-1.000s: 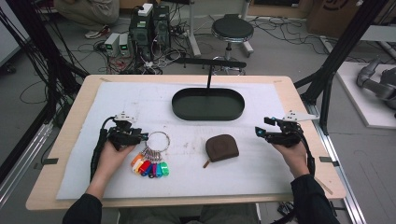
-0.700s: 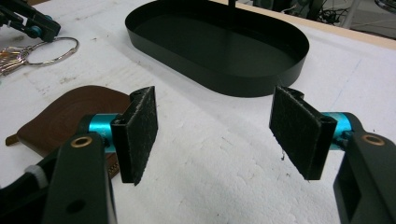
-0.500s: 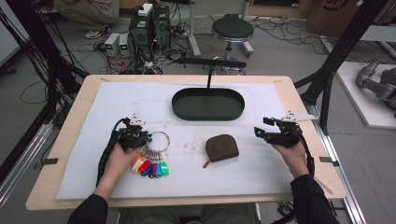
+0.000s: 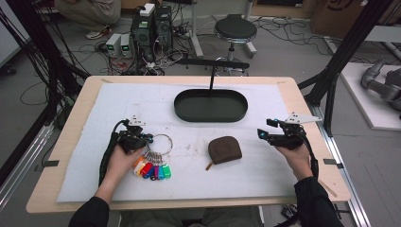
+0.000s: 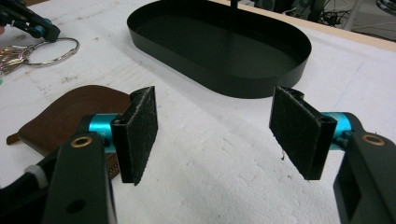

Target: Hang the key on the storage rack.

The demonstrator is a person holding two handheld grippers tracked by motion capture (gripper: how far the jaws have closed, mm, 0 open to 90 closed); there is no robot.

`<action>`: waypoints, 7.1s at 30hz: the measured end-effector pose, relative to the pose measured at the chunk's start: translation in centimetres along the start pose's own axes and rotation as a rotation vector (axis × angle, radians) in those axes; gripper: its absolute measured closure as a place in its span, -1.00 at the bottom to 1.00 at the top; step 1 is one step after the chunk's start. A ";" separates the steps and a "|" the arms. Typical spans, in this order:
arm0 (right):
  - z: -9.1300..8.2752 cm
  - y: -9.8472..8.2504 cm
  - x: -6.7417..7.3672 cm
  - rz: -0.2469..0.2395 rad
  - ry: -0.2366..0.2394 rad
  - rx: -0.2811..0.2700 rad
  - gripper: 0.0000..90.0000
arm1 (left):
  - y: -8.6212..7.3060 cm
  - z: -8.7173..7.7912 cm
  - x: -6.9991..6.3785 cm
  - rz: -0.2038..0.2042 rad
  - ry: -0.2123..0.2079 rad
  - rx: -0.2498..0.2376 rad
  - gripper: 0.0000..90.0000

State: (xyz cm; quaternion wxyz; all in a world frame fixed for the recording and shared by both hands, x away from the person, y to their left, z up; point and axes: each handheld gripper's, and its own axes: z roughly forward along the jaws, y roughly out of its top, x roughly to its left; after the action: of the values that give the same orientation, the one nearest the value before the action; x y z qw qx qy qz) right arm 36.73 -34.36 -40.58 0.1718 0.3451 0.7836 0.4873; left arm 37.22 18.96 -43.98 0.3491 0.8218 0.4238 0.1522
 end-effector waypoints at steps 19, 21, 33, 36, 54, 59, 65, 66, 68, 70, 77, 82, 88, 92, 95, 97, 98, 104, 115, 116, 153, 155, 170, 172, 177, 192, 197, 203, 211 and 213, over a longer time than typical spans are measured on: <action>-0.1 0.0 -0.1 0.000 -0.001 -0.009 -0.26 | 0.2 -1.2 0.4 -0.089 -0.134 -0.101 0.91; -0.1 0.0 -0.1 -0.001 0.000 -0.010 -0.26 | 0.5 -1.6 0.1 -0.078 -0.140 -0.118 0.91; -0.3 0.0 0.0 0.002 0.005 -0.020 -0.26 | 0.8 -4.0 -1.6 0.028 -0.228 -0.235 0.91; -0.3 0.0 0.0 0.001 0.006 -0.019 -0.26 | 0.8 -4.3 -2.0 0.046 -0.244 -0.246 0.91; -0.4 0.0 -0.1 0.002 0.007 -0.024 -0.26 | 0.9 -4.9 -3.6 0.109 -0.308 -0.241 0.87; -0.4 0.0 -0.1 -0.001 0.006 -0.027 -0.25 | 0.9 -4.5 -4.0 0.141 -0.308 -0.201 0.81; -0.4 0.0 -0.2 0.001 0.007 -0.027 -0.25 | 0.9 -4.5 -3.9 0.141 -0.325 -0.200 0.91; -0.4 0.0 -0.2 0.001 0.007 -0.027 -0.25 | 0.9 -4.5 -3.9 0.141 -0.325 -0.200 0.91; -0.4 0.0 -0.2 -0.002 0.007 -0.028 -0.25 | 0.8 -4.7 -3.8 0.150 -0.328 -0.191 0.91; -0.4 0.0 -0.2 -0.002 0.004 -0.029 -0.25 | 0.8 -4.6 -3.7 0.145 -0.335 -0.192 0.91; -0.4 0.0 -0.2 0.002 0.004 -0.028 -0.25 | 0.8 -4.6 -3.6 0.139 -0.345 -0.192 0.92; -0.4 0.0 -0.2 -0.001 0.003 -0.028 -0.25 | 1.1 -4.9 -3.8 0.148 -0.350 -0.208 0.92; -0.3 0.0 -0.2 0.003 0.002 -0.026 -0.25 | 1.7 -5.4 -3.8 0.147 -0.359 -0.237 0.92; -0.3 0.0 -0.3 0.005 0.001 -0.027 -0.24 | 2.3 -6.0 -3.9 0.153 -0.355 -0.265 0.92; -0.3 0.0 -0.3 0.006 0.001 -0.028 -0.25 | 2.7 -6.3 -4.1 0.157 -0.351 -0.277 0.92; -0.2 0.0 -0.3 0.005 0.000 -0.028 -0.24 | 2.9 -6.5 -4.2 0.162 -0.352 -0.282 0.92; -0.2 0.0 -0.3 0.006 0.000 -0.028 -0.24 | 2.9 -6.5 -4.2 0.162 -0.352 -0.282 0.92; -0.2 0.0 -0.3 0.001 -0.001 -0.030 -0.24 | 4.3 -7.5 -4.7 0.186 -0.352 -0.317 0.92; -0.2 0.0 -0.4 0.002 -0.002 -0.034 -0.24 | 6.9 -8.6 -5.4 0.228 -0.357 -0.363 0.92; -0.2 0.0 -0.4 0.002 -0.003 -0.036 -0.24 | 7.5 -8.8 -5.5 0.243 -0.354 -0.366 0.92; -0.1 0.0 -0.6 0.007 0.000 -0.043 -0.24 | 18.6 -8.1 -3.5 0.297 -0.250 -0.420 0.92; -0.1 0.0 -0.6 0.013 0.000 -0.045 -0.24 | 18.8 -7.7 -3.2 0.294 -0.242 -0.412 0.93; 0.1 -0.1 -0.7 0.017 0.002 -0.046 -0.24 | 20.5 -4.3 -1.2 0.262 -0.174 -0.399 0.93; 0.2 -0.1 -0.7 0.020 0.002 -0.045 -0.24 | 20.6 -4.0 -1.0 0.258 -0.171 -0.399 0.93; 0.3 -0.1 -0.8 0.017 0.005 -0.043 -0.24 | 20.8 -2.7 -0.1 0.236 -0.148 -0.404 0.93; 0.7 -0.1 -0.7 0.007 0.010 -0.037 -0.24 | 21.0 0.0 0.9 0.199 -0.092 -0.401 0.93; 0.7 -0.1 -0.6 0.004 0.011 -0.039 -0.24 | 20.8 0.9 1.5 0.155 -0.078 -0.393 0.93; 0.7 -0.1 -0.7 0.002 0.011 -0.043 -0.24 | 20.6 1.6 2.0 0.130 -0.076 -0.381 0.92; 0.7 -0.1 -0.7 -0.001 0.008 -0.046 -0.24 | 20.2 1.8 2.2 0.112 -0.093 -0.390 0.92; 0.6 0.0 -0.7 -0.003 0.006 -0.048 -0.24 | 20.2 1.8 2.3 0.109 -0.086 -0.390 0.92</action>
State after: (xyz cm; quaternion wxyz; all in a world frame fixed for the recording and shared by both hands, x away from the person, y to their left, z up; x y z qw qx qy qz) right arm 37.57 -34.43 -40.96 0.1783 0.3380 0.7728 0.5066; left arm 51.44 12.00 -31.16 0.5108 0.7660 0.3258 0.2149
